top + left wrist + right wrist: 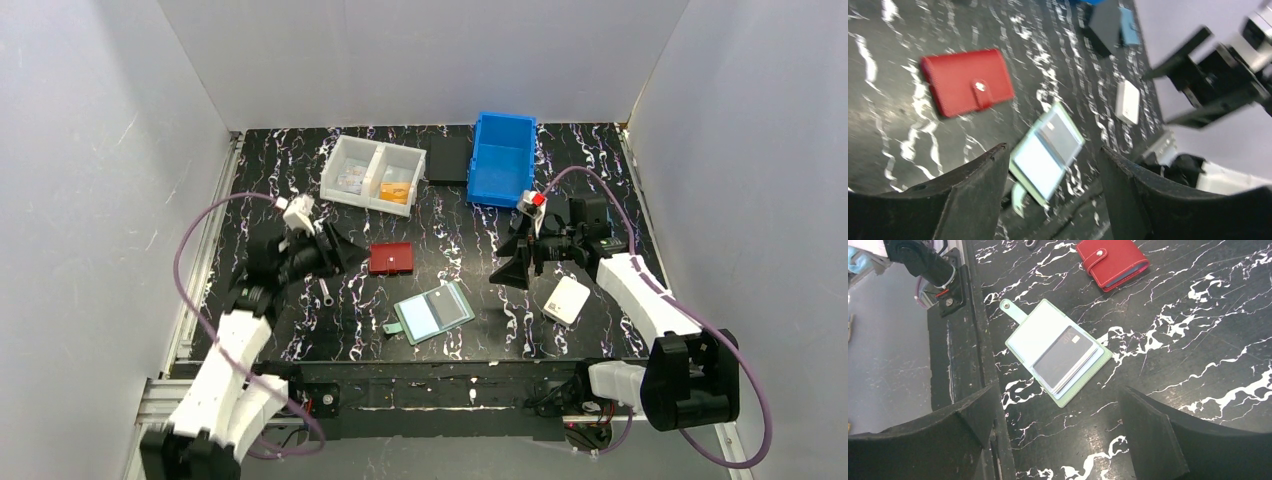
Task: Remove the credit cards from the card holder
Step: Remove the credit card from the card holder.
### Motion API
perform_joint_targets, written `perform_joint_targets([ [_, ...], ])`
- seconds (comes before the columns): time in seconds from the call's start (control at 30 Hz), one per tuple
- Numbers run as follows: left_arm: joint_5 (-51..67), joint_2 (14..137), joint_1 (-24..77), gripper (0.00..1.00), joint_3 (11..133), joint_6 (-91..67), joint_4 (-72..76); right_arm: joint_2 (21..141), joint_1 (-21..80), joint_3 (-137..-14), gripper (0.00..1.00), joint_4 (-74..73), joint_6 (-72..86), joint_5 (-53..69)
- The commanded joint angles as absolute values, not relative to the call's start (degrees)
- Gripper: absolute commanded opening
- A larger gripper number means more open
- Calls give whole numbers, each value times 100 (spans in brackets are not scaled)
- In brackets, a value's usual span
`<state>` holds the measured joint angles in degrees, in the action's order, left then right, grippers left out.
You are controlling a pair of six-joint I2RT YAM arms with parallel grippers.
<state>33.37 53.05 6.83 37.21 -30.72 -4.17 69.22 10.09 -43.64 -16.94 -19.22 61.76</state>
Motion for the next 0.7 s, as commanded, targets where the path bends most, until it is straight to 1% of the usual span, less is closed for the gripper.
perform_joint_targets([
  [0.0, 2993, 3511, 1066, 65, 3212, -3793, -1280, 6634, 975, -4570, 99, -1844, -2264, 6141],
  [0.1, 2602, 2451, 1266, 66, 2931, -4082, -1758, 6550, 975, -4539, 98, -1832, -2304, 6078],
  [0.2, 2289, 1778, 1311, 67, 2898, -4169, -2278, 6522, 976, -4510, 98, -1815, -2304, 6080],
  [0.27, 2242, 1445, 1325, 67, 2782, -4308, -2332, 6535, 976, -4492, 98, -1794, -2311, 6111],
  [0.37, 2245, 1489, 1327, 67, 2809, -4186, -2529, 6592, 975, -4480, 98, -1784, -2312, 6159],
  [0.5, 2322, 1919, 1373, 67, 2933, -3914, -2653, 6702, 976, -4478, 98, -1802, -2318, 6248],
  [0.67, 2000, 2366, 1792, 68, 2984, -3701, -2591, 6860, 976, -4515, 98, -1981, -2561, 6434],
])
